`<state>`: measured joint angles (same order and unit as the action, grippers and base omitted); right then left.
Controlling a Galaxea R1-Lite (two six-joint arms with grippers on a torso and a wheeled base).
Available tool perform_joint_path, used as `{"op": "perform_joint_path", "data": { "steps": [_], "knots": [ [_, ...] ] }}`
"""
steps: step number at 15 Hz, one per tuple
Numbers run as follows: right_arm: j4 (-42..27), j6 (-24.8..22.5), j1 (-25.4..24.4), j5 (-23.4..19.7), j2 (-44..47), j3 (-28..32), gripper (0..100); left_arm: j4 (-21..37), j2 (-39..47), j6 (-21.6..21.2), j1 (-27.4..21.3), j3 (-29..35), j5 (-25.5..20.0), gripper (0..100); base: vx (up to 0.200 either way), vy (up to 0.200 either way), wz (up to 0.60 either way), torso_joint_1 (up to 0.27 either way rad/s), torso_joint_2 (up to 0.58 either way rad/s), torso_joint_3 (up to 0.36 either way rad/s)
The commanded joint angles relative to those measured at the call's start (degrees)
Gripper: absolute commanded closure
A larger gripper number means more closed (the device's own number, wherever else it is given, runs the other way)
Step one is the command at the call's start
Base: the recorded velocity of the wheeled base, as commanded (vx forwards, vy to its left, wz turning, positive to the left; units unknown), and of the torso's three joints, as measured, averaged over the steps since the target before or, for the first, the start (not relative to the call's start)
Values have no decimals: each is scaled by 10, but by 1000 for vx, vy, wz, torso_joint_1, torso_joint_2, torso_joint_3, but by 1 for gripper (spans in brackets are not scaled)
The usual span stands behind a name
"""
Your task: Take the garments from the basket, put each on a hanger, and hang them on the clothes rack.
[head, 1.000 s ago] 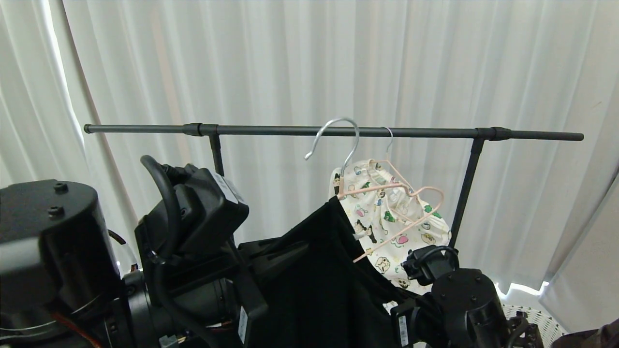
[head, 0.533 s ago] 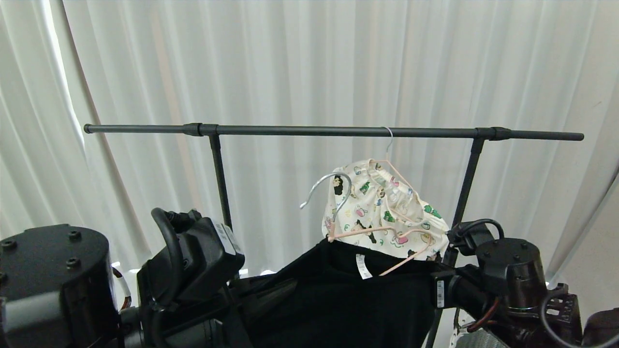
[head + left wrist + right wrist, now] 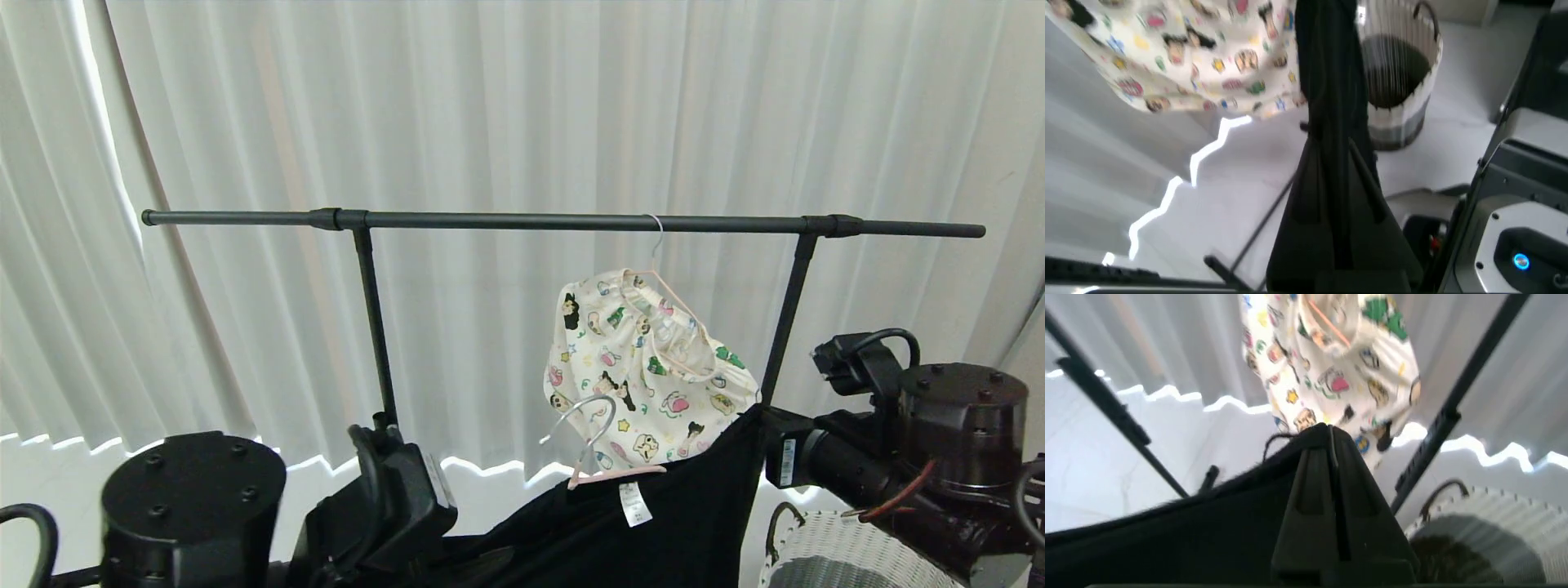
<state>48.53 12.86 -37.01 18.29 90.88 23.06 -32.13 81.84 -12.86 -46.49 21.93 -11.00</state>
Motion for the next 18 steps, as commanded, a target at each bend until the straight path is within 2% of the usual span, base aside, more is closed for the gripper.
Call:
{"op": "perform_joint_path", "data": {
  "steps": [1, 4, 6, 7, 9, 10, 12, 13, 15, 17, 18],
  "knots": [
    [1, -8, 15, -10, -26, 3, 100, 0, 42, 0, 2, 7, -1, 100, 0, 0, 0, 0, 0, 0],
    [-15, -59, 20, -55, -42, 2, 100, 0, 90, 0, 15, -10, 25, 100, 0, 0, 0, 0, 0, 0],
    [-56, -86, 20, -74, -47, 6, 100, 0, 87, 3, 14, 3, 24, 100, 0, 0, 0, 0, 0, 0],
    [-67, -91, 20, -90, -47, 13, 0, 0, 87, 3, 14, 9, 23, 100, 0, 0, 0, 0, 0, 0],
    [-70, -111, 23, -96, -46, 14, 0, -13, 87, 4, 16, 14, 23, 100, 0, 0, 0, 0, 0, 0],
    [-70, -151, 43, -100, -46, 12, 0, -30, 89, 4, 17, 14, 23, 100, 0, 0, 0, 0, 0, 0],
    [-71, -218, 100, -169, -48, 16, 0, -37, 94, 5, 19, 12, 23, 100, 0, 0, 0, 0, 0, 0],
    [-75, -248, 121, -190, -49, 18, 0, -38, 96, 9, 18, 10, 23, 100, 0, 0, 0, 0, 0, 0],
    [-92, -267, 127, -205, -53, 25, 0, -43, 93, 12, 16, 10, 22, 100, 0, 0, 0, 0, 0, 0],
    [-140, -288, 107, -237, -62, 44, 0, -71, 93, 11, 12, 7, 19, 100, 0, 0, 0, 0, 0, 0],
    [-173, -305, 96, -259, -69, 57, 0, -86, 92, 9, 12, 7, 3, 100, 0, 0, 0, 0, 0, 0]
  ]
}}
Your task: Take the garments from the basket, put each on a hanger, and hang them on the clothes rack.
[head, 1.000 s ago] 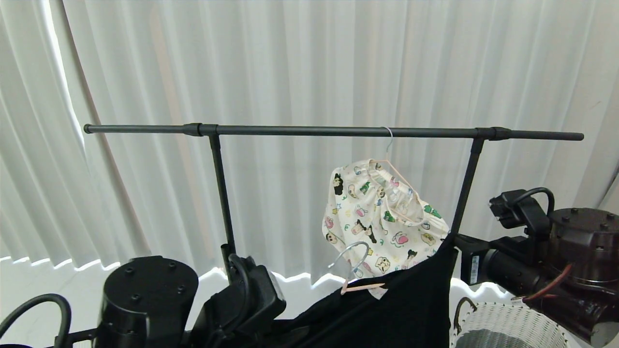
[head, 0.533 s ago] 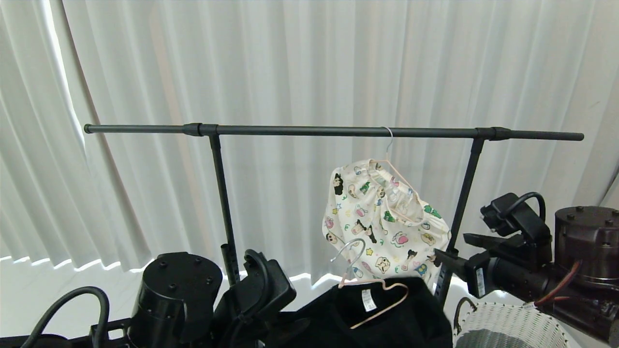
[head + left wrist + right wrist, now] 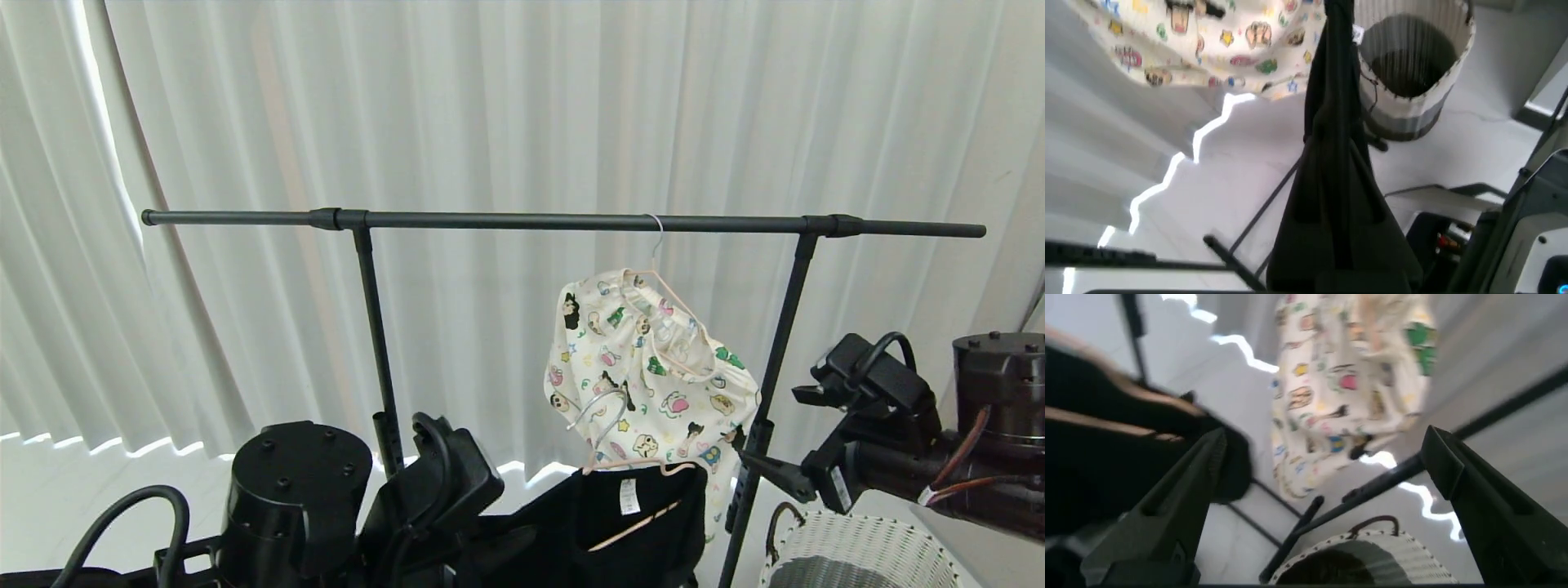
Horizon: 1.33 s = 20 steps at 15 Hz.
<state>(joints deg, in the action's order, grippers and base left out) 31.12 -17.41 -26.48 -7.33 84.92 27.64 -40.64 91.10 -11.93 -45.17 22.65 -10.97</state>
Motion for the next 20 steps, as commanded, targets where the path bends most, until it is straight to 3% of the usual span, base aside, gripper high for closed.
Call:
{"op": "perform_joint_path", "data": {
  "steps": [1, 4, 9, 14, 20],
  "knots": [
    [-37, -22, -23, -27, -16, 27, 0, -12, -1, -5, -4, -1, -22, 100, 0, 0, 0, 0, 0, 0],
    [-138, -66, -67, -73, -36, 59, 0, -15, 0, -39, -27, 2, -40, 100, 0, 0, 0, 0, 0, 0],
    [-238, -141, -81, -138, -54, 61, 0, -15, 0, -41, -75, 13, -43, 100, 0, 0, 0, 0, 0, 0],
    [-275, -142, -112, -140, -42, 73, 0, -18, 1, -41, -113, 19, -37, 100, 0, 0, 0, 0, 0, 0],
    [-305, -136, -112, -141, -44, 72, 0, -18, 2, -41, -119, 30, -18, 100, 0, 0, 0, 0, 0, 0]
  ]
}}
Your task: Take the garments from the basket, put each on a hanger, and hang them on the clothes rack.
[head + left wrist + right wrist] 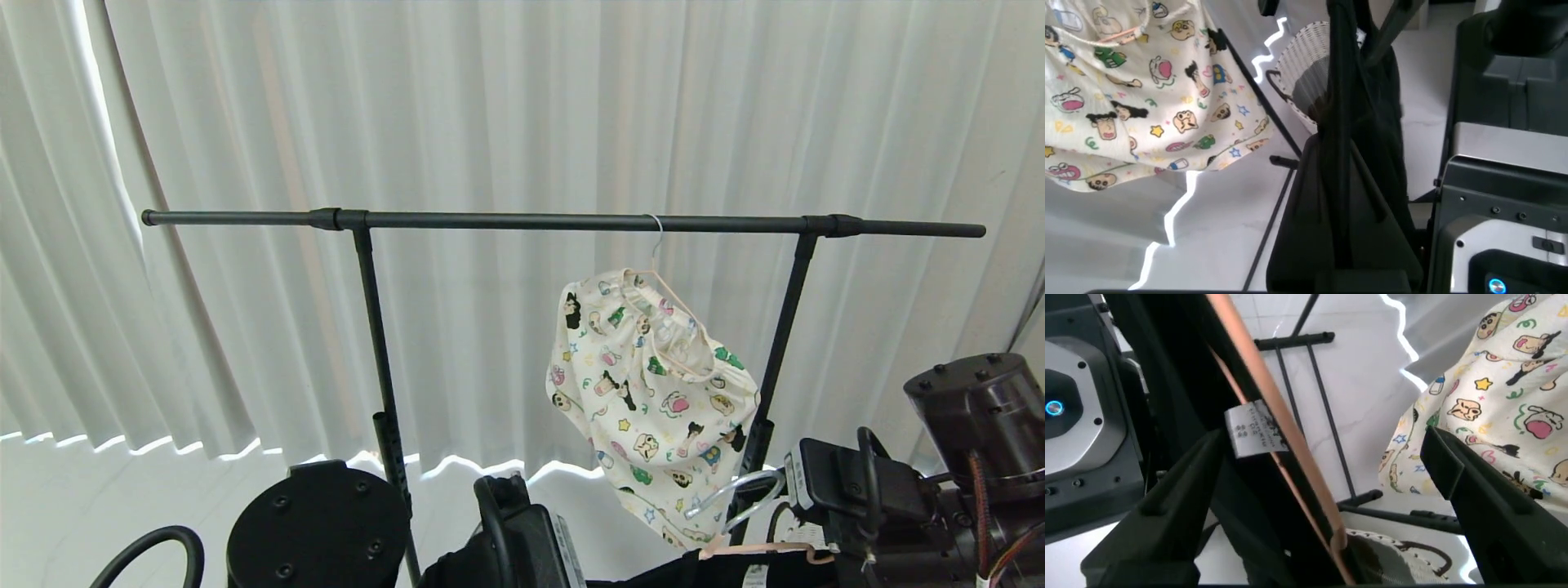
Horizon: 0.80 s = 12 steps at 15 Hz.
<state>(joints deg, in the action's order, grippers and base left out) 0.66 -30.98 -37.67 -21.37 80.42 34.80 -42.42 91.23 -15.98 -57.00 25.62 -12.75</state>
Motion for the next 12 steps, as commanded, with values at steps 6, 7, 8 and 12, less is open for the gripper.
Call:
{"op": "perform_joint_path", "data": {
  "steps": [6, 7, 8, 12],
  "knots": [
    [2, 1, 0, 2, 0, 0, 100, -1, 0, -1, -3, 3, 1, 100, 0, 0, 0, 0, 0, 0],
    [2, 1, 0, 2, 0, 0, 100, -1, 0, -1, -3, 3, 0, 100, 0, 0, 0, 0, 0, 0],
    [2, 1, 0, 3, 0, 0, 100, -2, 0, -1, -3, 6, 0, 100, 0, 0, 0, 0, 0, 0],
    [5, -1, 0, 3, -2, 0, 100, -17, 2, -8, -3, 11, 10, 100, 0, 0, 0, 0, 0, 0]
  ]
}}
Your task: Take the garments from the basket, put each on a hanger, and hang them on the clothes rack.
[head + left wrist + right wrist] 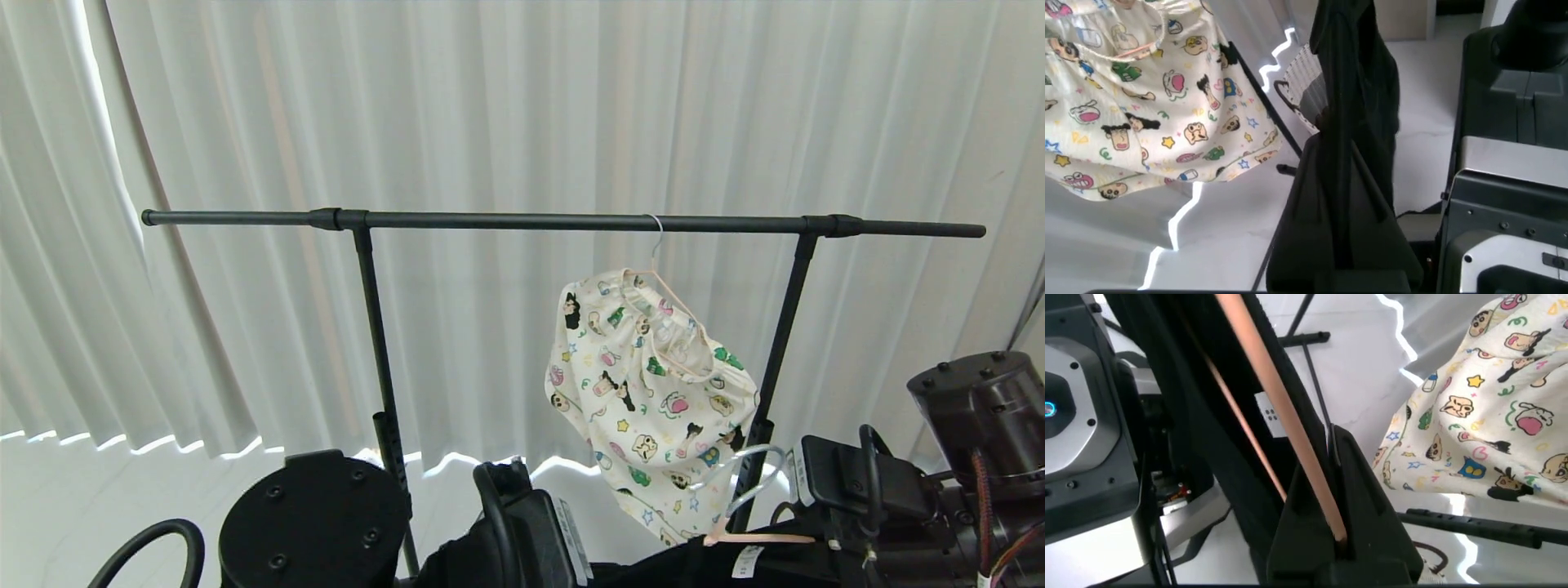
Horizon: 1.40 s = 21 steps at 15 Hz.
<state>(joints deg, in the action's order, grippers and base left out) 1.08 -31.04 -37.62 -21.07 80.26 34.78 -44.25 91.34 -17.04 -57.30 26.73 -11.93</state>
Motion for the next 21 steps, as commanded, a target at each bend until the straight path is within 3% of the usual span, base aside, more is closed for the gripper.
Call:
{"op": "perform_joint_path", "data": {
  "steps": [1, 8, 15, 18, 21],
  "knots": [
    [1, -1, -1, 0, -4, 0, 100, 1, 2, -9, 0, -1, 2, 0, 0, 0, 0, 0, 0, 0],
    [26, -2, 20, 3, -67, -19, 100, -4, 2, -9, 12, -21, 21, 0, 0, 0, 0, 0, 0, 0],
    [26, -2, 40, 1, -126, -19, 100, -14, 7, -6, 160, -139, 19, 0, 0, 0, 0, 0, 0, 0],
    [45, -2, 40, 0, -131, -20, 100, -14, 39, -10, 185, -170, 18, 0, 0, 0, 0, 0, 0, 0],
    [48, -2, 34, 0, -132, -17, 100, -14, 73, -9, 191, -160, 18, 0, 0, 0, 0, 0, 0, 0]
  ]
}}
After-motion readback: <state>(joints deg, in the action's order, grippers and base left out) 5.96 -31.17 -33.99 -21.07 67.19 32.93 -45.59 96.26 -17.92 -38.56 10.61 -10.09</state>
